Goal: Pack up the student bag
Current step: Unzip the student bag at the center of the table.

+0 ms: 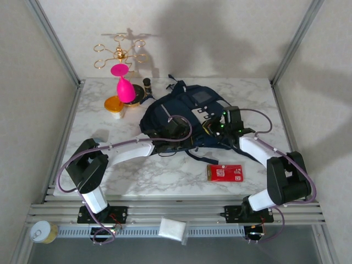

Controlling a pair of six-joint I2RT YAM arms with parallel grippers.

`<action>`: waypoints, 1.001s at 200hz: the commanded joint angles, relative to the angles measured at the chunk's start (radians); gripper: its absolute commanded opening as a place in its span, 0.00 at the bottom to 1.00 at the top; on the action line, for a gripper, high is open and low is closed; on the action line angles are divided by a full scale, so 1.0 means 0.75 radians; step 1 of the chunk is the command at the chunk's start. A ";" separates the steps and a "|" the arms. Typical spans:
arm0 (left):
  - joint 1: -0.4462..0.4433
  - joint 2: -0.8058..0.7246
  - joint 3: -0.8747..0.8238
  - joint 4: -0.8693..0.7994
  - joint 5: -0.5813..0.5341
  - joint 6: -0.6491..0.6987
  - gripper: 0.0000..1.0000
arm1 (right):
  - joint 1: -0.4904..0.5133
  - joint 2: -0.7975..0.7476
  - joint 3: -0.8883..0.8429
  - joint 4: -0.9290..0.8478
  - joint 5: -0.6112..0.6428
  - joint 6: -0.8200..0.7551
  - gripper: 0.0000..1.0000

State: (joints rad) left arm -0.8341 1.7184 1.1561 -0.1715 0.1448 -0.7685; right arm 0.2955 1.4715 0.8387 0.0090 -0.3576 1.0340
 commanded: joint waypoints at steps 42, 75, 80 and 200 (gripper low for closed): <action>0.016 -0.066 -0.042 -0.164 0.034 0.131 0.00 | -0.174 0.056 0.241 -0.071 -0.067 -0.352 0.00; 0.022 -0.058 -0.027 -0.165 0.058 0.171 0.00 | -0.245 0.162 0.331 -0.161 -0.141 -0.377 0.00; 0.022 -0.050 -0.019 -0.159 0.067 0.175 0.00 | -0.237 0.160 0.327 -0.158 -0.141 -0.371 0.01; 0.022 -0.002 0.054 -0.032 0.118 0.129 0.00 | 0.170 -0.116 -0.046 0.073 0.046 0.247 0.70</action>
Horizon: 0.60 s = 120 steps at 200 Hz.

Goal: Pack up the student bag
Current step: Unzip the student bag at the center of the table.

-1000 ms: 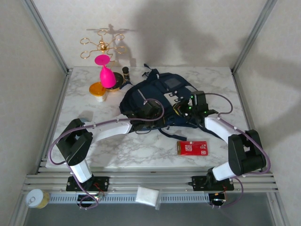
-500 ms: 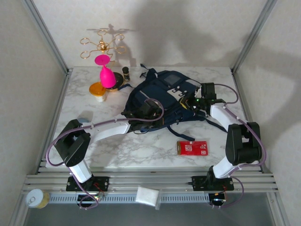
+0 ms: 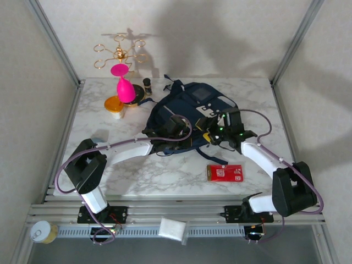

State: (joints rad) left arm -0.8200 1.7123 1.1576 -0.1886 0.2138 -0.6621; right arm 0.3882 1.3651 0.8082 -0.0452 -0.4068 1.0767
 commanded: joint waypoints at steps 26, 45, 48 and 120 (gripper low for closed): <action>0.003 0.012 0.062 -0.013 0.014 -0.015 0.00 | 0.068 0.130 0.028 0.229 0.180 0.243 0.58; 0.003 0.012 0.070 -0.046 -0.029 -0.020 0.00 | 0.072 0.164 0.073 0.200 0.212 0.201 0.43; 0.003 0.010 0.070 -0.055 -0.040 -0.022 0.00 | 0.073 0.161 0.077 0.194 0.219 0.187 0.40; 0.038 -0.112 -0.050 -0.144 -0.070 0.020 0.00 | -0.241 0.064 0.102 -0.018 0.013 -0.275 0.00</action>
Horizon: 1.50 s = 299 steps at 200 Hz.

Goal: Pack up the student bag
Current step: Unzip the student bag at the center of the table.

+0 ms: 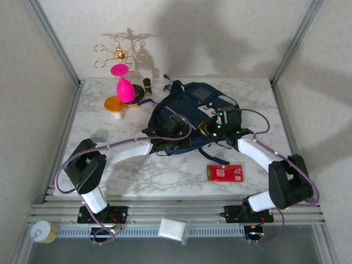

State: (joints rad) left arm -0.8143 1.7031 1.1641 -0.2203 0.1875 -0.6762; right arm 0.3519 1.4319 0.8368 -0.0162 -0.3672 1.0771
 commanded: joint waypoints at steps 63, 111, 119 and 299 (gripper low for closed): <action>0.028 -0.046 -0.030 -0.031 0.104 0.083 0.00 | -0.407 0.246 0.386 -0.214 -0.208 -0.544 0.00; 0.026 -0.030 -0.018 0.042 0.118 0.101 0.00 | -0.370 0.244 0.378 -0.175 -0.280 -0.495 0.00; 0.024 -0.033 -0.023 0.066 0.118 0.113 0.00 | -0.377 0.229 0.360 -0.182 -0.256 -0.494 0.10; 0.010 -0.004 0.016 0.040 0.074 0.183 0.00 | 0.092 0.077 0.038 0.042 0.223 0.018 0.33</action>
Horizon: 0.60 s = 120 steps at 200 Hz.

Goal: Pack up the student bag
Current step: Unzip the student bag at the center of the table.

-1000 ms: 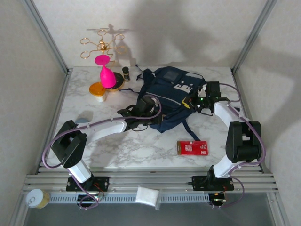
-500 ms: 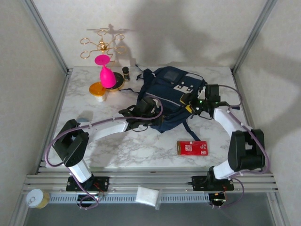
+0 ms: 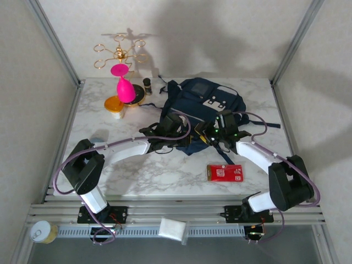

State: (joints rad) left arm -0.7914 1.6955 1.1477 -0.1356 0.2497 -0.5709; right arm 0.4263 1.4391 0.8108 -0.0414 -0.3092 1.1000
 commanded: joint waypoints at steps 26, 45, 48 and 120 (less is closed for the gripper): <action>-0.021 -0.008 0.033 -0.108 -0.072 0.064 0.00 | -0.011 0.068 0.095 0.047 0.157 -0.065 0.12; -0.021 -0.027 0.021 -0.145 -0.134 0.083 0.00 | -0.035 0.015 0.098 -0.007 0.164 -0.138 0.00; -0.021 -0.031 0.018 -0.151 -0.142 0.086 0.00 | -0.044 0.010 0.097 -0.014 0.160 -0.147 0.00; -0.040 -0.116 -0.079 -0.151 -0.150 0.139 0.00 | -0.482 -0.110 0.116 -0.222 -0.302 -0.584 0.00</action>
State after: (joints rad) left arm -0.8040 1.6264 1.1126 -0.1909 0.1566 -0.4965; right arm 0.1749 1.3762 0.8467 -0.1703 -0.4492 0.8333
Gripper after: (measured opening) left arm 0.051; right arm 0.054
